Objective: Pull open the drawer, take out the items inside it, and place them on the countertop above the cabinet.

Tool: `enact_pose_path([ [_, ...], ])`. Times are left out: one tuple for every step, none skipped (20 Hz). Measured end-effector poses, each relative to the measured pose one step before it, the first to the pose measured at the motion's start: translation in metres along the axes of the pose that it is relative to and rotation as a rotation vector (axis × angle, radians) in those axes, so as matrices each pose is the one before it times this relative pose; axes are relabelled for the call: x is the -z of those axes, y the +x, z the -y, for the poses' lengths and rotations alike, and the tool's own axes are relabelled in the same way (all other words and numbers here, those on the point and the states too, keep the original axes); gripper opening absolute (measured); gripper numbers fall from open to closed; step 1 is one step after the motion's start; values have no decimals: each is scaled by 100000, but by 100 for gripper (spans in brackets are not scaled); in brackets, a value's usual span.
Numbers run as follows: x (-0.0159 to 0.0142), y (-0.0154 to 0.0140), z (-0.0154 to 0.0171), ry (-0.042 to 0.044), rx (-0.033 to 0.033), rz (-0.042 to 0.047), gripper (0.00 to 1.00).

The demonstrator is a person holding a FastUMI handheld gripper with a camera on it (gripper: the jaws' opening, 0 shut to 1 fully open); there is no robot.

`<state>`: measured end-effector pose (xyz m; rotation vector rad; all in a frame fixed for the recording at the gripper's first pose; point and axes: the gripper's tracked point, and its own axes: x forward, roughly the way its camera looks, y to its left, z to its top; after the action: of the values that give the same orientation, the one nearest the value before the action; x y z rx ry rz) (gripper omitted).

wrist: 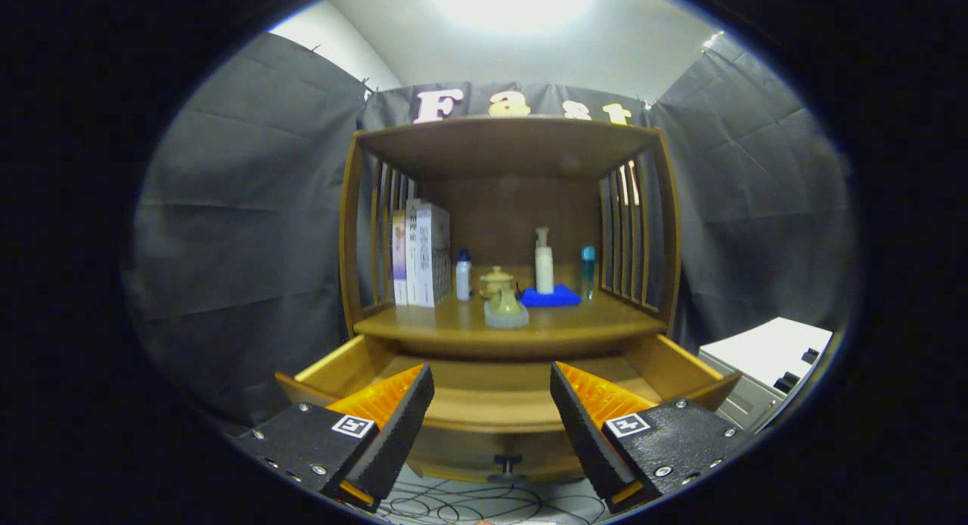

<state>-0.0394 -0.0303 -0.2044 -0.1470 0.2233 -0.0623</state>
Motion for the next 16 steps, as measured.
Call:
enact_pose_path([
  [951,-587,79,-1228,303,-477,95],
  [780,-375,-55,-532,266,114,95],
  [881,-208,-139,-219,556,-90,95],
  [893,-110,136,-765,1050,-440,95],
  [1181,47,163,-1339,1051,-1457,95],
  [1201,110,57,-1326,619,-2148,95],
  [1045,92,48,-1069,924,-1244,95],
  [678,107,196,-421,902,-784,95],
  [680,305,143,91,713,-789,95],
  [574,399,134,647,402,-984,95],
  [571,499,43,888,123,-909,95],
  [324,432,149,686,186,-751,95],
  [306,513,223,388,182,-636,95],
  [350,488,-227,495,-1749,-1545,95],
  [553,15,85,-598,59,-360,95],
  [-170,33,93,-1221,56,309,95],
])
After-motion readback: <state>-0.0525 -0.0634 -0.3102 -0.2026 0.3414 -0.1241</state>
